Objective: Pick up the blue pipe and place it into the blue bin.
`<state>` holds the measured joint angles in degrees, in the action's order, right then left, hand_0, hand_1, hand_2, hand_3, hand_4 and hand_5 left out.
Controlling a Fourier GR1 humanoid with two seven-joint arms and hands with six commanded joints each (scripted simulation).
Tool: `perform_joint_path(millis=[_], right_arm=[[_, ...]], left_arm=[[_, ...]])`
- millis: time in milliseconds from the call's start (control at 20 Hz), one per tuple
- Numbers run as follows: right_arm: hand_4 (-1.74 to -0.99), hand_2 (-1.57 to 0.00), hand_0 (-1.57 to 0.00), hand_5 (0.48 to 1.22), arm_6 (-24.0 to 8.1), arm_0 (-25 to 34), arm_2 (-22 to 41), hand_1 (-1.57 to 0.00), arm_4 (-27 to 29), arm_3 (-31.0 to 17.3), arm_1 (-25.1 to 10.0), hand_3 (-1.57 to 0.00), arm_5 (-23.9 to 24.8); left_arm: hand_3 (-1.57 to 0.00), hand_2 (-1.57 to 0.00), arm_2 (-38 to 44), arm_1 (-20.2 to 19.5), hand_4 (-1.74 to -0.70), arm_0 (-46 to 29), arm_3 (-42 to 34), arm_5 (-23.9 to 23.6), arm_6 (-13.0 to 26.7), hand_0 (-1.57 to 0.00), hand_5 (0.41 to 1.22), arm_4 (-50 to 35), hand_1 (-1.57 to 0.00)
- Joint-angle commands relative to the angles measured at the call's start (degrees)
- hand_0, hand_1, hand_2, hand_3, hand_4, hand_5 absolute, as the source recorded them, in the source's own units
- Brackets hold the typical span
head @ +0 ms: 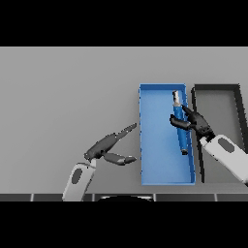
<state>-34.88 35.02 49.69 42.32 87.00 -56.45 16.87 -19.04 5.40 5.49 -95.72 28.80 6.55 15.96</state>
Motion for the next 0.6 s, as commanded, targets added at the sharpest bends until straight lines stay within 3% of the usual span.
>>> perform_joint_path(millis=[0, 250, 550], right_arm=[[-1.046, -0.04, -0.04, 0.759, -0.1, 0.7, 1.2, -0.04, 0.3, -0.6, -0.1, -0.02, 0.0], [-1.022, -0.01, -0.01, 0.672, -0.1, 3.0, 5.3, -0.01, 1.3, -1.4, -1.3, -0.01, 0.0], [-1.022, -0.01, -0.01, 0.649, 0.2, 5.6, 7.7, -0.01, 3.0, -2.0, -2.0, 0.0, -0.7]], left_arm=[[0.0, 0.0, -0.1, -0.1, -0.89, -0.2, 0.2, 0.0, -0.4, 0.0, 0.428, 0.2, 0.0], [0.0, 0.0, -0.2, -0.2, -0.89, -0.4, 0.2, 0.0, -0.7, 0.0, 0.431, 0.2, 0.0], [0.0, 0.0, 1.3, -0.6, -0.88, 1.7, 1.0, 0.2, 0.5, 0.0, 0.431, -0.4, 0.0]])
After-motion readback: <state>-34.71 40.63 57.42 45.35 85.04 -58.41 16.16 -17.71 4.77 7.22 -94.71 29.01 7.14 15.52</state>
